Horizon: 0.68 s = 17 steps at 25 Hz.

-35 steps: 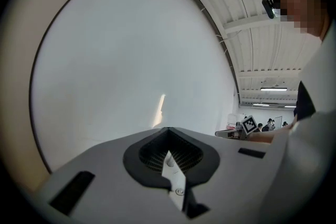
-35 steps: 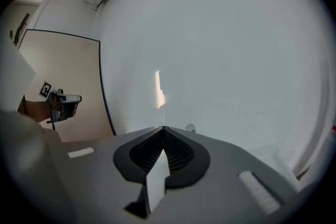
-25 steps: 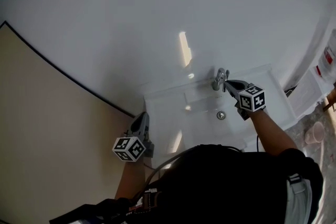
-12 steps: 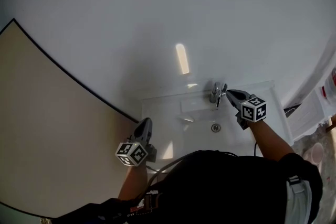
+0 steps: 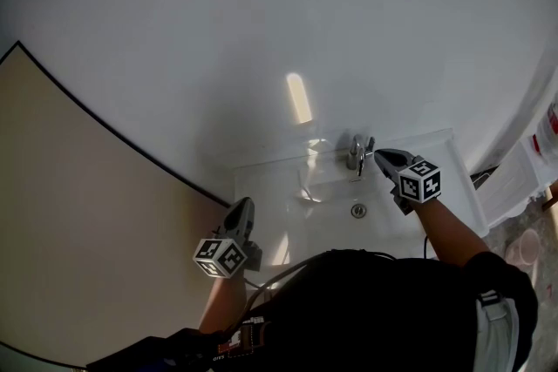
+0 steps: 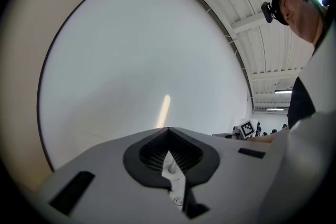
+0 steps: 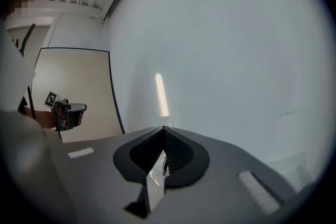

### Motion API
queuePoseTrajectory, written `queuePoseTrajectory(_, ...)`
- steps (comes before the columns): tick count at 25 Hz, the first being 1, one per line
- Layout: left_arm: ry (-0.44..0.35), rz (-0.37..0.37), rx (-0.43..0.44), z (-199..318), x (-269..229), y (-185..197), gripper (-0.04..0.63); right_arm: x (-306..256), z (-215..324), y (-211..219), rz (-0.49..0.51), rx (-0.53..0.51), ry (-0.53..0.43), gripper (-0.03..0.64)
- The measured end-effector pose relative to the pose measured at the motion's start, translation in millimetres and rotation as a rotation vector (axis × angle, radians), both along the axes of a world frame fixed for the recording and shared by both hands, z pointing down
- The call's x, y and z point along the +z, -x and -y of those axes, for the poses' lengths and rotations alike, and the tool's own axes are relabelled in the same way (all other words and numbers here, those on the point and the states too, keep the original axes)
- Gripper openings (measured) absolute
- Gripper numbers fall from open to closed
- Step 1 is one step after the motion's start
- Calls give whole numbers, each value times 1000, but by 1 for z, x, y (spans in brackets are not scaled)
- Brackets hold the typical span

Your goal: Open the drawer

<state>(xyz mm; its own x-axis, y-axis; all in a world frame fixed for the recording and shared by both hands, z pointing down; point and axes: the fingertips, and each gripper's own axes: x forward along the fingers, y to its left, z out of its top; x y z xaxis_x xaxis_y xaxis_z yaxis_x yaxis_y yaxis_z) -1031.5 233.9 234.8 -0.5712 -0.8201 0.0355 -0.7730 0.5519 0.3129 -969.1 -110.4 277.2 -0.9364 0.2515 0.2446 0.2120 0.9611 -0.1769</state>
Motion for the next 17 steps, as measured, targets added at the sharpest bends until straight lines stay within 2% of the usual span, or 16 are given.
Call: queuePoseTrajectory(17, 0, 1, 20, -1, 1, 1, -9, 2, 3, -8, -1, 26, -21, -2)
